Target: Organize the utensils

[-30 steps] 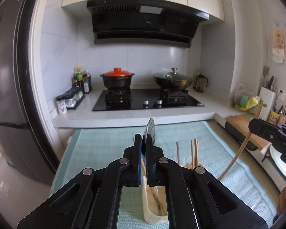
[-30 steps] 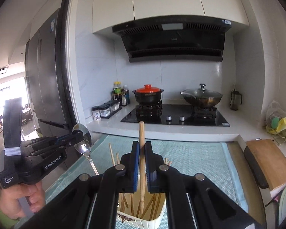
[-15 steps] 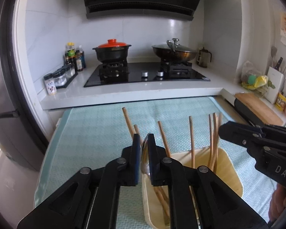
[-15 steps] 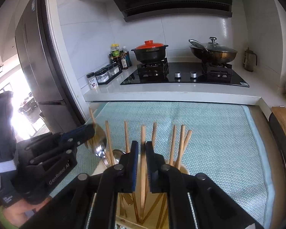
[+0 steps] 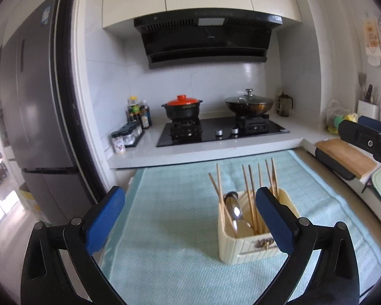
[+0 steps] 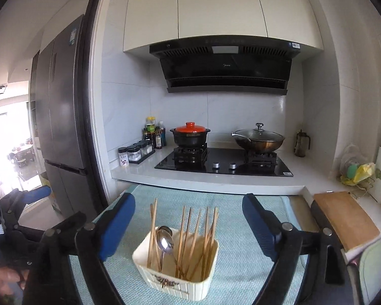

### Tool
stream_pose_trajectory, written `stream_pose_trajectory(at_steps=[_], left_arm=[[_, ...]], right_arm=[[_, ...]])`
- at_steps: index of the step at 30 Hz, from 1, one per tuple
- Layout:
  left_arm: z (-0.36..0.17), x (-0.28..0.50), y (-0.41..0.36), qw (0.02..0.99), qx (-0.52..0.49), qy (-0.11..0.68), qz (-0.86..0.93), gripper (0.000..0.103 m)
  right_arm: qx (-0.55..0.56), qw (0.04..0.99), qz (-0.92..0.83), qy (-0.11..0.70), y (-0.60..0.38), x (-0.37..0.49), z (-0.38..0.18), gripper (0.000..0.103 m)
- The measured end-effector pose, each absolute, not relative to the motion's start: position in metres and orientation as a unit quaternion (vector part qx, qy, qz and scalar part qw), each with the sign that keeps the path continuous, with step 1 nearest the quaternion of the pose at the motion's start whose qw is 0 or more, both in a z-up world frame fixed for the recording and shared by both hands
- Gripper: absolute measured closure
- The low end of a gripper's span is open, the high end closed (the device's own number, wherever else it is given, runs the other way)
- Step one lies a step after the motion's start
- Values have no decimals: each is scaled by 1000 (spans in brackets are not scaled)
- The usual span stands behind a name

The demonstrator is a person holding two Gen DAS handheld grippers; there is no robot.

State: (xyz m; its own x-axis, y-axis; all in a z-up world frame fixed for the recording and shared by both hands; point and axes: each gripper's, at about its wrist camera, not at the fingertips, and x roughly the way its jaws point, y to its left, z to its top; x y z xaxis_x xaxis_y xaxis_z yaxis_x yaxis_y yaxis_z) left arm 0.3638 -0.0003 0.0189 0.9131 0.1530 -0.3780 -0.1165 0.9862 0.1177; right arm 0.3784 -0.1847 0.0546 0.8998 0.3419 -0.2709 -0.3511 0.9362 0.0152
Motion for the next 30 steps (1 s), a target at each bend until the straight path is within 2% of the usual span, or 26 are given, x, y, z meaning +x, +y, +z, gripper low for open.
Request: stream_pose_trajectory(at_steps=[4,6,18,30], left_arm=[[7,307,-23,973,75,202,78,1],[-1,286,-31,969,75,226,62,0],[-10,214,-34,965,18,259,47,0],[4,197,-22,964,-24,259,47,0]], right_arm=[[18,970,182,158,-198,332,40,2],[21,967,186,174,-201,311,30,1],[-10,970,126,207,-207,219,2,1],[-30,971,133,198,-201,188,6,1]])
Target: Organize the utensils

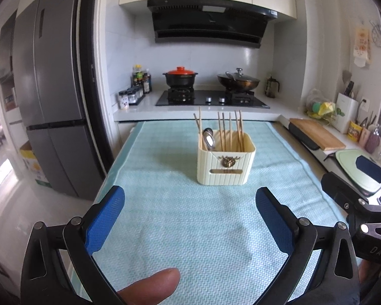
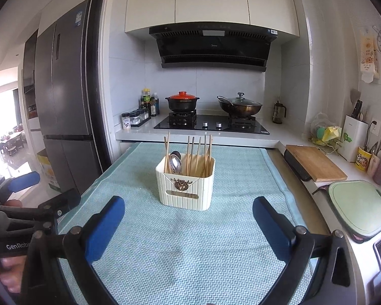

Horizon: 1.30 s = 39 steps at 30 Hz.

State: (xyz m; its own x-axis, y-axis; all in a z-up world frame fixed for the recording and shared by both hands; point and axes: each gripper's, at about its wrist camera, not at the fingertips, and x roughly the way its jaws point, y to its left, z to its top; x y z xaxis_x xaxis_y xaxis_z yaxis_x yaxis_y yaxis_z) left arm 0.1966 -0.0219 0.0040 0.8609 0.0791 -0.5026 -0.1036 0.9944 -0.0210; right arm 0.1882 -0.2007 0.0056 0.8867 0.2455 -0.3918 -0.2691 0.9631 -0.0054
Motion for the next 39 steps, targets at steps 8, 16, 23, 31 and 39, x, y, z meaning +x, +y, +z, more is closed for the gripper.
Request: stream_pose_trajectory(at_steps=[8,16,23,31,39], left_arm=[[8,195,-17,966,-33,252,53,0],[8,195,-15,965,-36,252,57,0],[9,195,-16,965,-36,252,59,0],[9,196,-16,965,-37,253,58,0],[10,196,-17,965,-38,254,58,0]], right_arm=[[-32,972,142,183,-198,178,14,1],[-34,973,145,176,-196,175,18,1],[-35,972,146,181,-196,175,16,1],[-35,973,145,177,-197,173,18,1],[-37,972,147,180,-196,173,17,1]])
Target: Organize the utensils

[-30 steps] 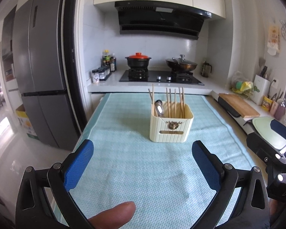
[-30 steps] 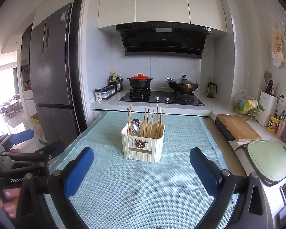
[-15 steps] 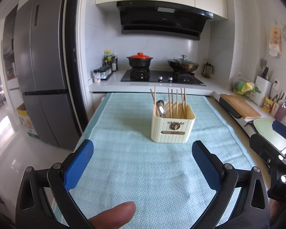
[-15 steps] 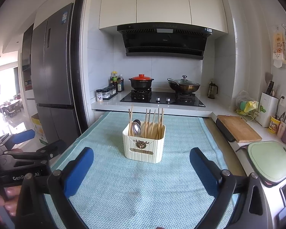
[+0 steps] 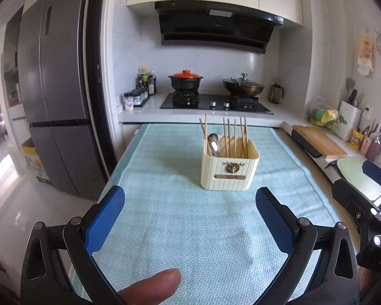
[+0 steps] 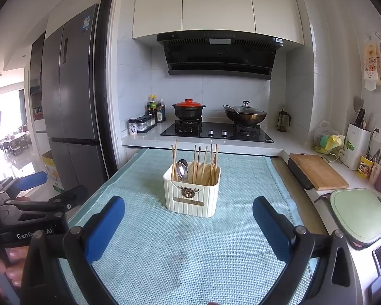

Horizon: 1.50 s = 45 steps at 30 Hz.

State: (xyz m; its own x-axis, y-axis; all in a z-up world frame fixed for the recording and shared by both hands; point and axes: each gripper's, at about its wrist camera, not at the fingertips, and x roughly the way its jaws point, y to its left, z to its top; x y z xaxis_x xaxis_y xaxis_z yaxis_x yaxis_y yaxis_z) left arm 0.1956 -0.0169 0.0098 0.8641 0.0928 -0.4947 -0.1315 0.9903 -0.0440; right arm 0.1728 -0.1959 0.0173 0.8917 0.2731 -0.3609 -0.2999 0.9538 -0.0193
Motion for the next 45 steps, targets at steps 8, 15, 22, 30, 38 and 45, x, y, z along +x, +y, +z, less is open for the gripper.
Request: stream_pose_trajectory(at_steps=[8,15,22,30,38,45], left_arm=[[12,196,-15,965,-38,254,58,0],[11,196,-14,965,-36,255,56,0],[10,197,-15,964,-35,256,54,0],[10,198,-14,963,-36,261,55,0],[10,199,-13,964,-35,258,58,0],[9,199,-14,965,-32,253,55,0]], right_arm=[[-37,972,148,179,-196,172,18,1],[-35,971,149,182,-196,172,19,1],[-33,972,147,181,-197,173,20,1],[-33,971,148,183,-197,173,19,1],[-34,972,148,181,-195,172,20,1],[-34,971,148,183,-195,174,17,1]])
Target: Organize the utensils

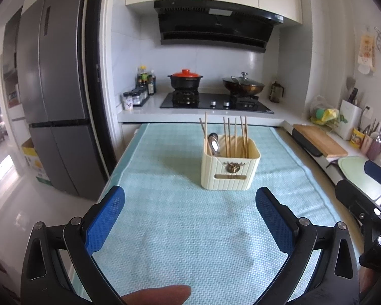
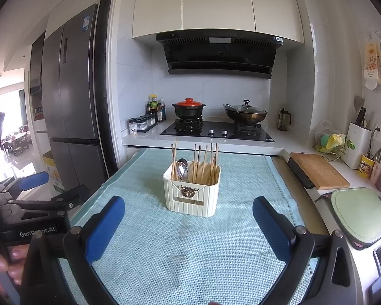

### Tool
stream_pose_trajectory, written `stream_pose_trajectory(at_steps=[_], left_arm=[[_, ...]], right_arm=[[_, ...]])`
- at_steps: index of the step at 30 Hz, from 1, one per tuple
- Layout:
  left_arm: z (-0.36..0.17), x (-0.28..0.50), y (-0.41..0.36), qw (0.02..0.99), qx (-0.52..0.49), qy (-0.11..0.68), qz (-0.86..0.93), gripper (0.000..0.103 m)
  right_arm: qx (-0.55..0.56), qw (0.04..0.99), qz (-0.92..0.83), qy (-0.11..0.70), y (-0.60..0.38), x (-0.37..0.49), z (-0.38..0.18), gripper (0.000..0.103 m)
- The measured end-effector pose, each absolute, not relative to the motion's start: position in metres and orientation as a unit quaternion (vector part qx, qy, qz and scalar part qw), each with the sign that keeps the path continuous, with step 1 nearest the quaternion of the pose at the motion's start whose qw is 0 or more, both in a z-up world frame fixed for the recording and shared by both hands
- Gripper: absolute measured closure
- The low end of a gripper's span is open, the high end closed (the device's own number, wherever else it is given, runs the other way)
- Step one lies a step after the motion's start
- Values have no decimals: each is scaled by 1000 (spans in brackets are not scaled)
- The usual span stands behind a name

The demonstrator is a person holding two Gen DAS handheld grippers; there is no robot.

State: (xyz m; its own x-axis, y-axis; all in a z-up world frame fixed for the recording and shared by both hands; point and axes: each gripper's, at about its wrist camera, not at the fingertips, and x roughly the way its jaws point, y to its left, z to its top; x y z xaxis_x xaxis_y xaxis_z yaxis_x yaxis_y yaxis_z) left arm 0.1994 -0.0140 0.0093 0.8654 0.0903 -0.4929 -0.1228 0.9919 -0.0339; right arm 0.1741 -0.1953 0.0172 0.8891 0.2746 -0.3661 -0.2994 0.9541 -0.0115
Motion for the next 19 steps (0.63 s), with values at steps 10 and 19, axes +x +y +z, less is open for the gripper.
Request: stream_pose_trajectory(at_steps=[10,19], left_arm=[[9,201,-16,965,-30,254,53,0],[6,202,-16,964,-29,256,63,0]], right_arm=[[-33,972,147,183,-197,176,16,1],[-31,970,147,189,-197,179,12,1]])
